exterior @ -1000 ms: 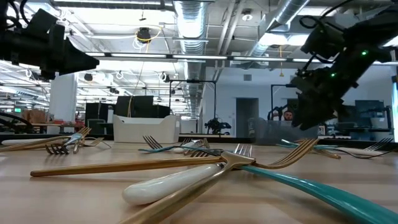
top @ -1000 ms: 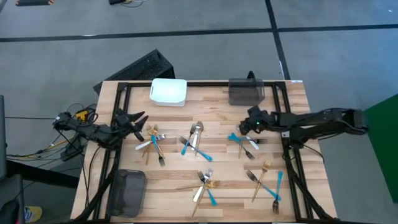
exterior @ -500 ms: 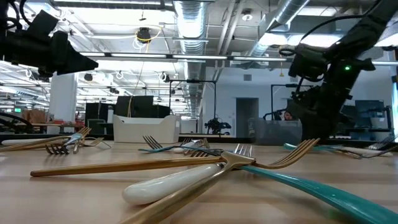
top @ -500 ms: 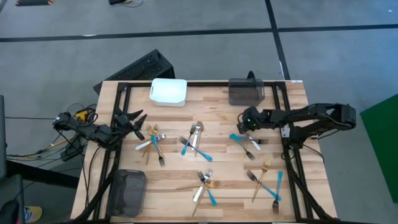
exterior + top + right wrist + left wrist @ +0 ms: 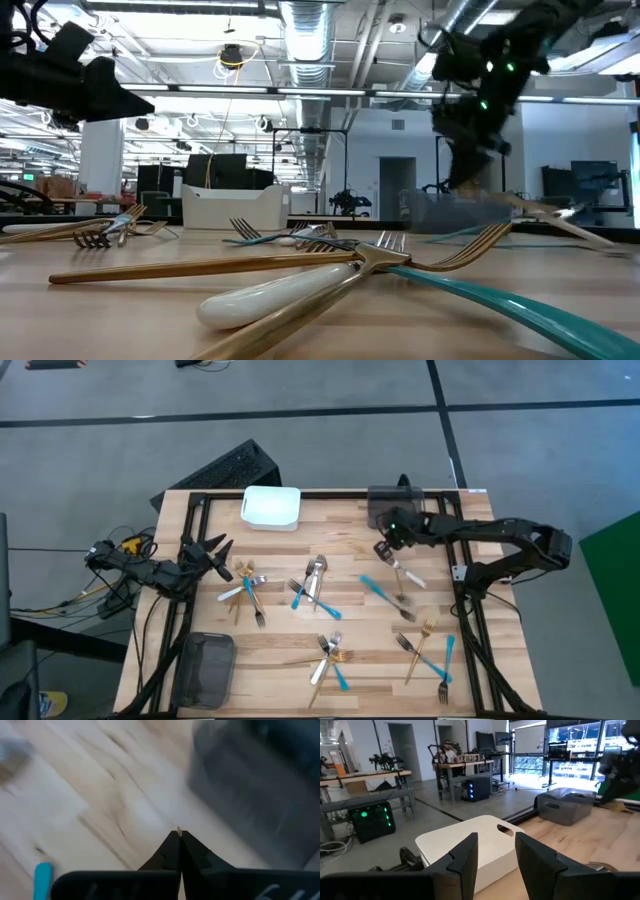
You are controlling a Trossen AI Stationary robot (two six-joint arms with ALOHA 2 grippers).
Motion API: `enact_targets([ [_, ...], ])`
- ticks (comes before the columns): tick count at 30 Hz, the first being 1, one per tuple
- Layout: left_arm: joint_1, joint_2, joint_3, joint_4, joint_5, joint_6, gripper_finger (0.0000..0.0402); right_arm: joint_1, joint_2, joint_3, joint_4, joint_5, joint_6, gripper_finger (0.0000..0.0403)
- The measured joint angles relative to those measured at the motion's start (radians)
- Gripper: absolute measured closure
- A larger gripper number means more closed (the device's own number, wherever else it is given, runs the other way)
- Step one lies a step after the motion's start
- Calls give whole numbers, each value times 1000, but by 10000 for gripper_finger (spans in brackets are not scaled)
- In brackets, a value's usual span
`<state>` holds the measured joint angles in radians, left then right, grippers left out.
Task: Sort silverware by color (type)
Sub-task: Put the gold fork into the top black bin
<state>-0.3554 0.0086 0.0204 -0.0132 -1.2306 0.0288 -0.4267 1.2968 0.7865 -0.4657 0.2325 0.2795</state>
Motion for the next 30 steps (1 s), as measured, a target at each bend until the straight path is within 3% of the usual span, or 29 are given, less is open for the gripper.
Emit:
enact_targets([
  [9, 0, 0, 0, 1, 14, -16, 281, -2, 0, 180, -10, 0, -263, 390],
  [16, 0, 0, 0, 3, 20, -18, 281, -1, -1, 188, 78, 7, -513, 390],
  [23, 0, 0, 0, 3, 20, -18, 281, -51, -1, 188, 189, 72, -912, 390],
  [26, 0, 0, 0, 3, 20, -17, 281, -101, 2, 188, 254, 23, -1051, 390],
  [30, 0, 0, 0, 3, 20, -14, 281, -190, 30, 188, 338, -150, -1157, 390],
])
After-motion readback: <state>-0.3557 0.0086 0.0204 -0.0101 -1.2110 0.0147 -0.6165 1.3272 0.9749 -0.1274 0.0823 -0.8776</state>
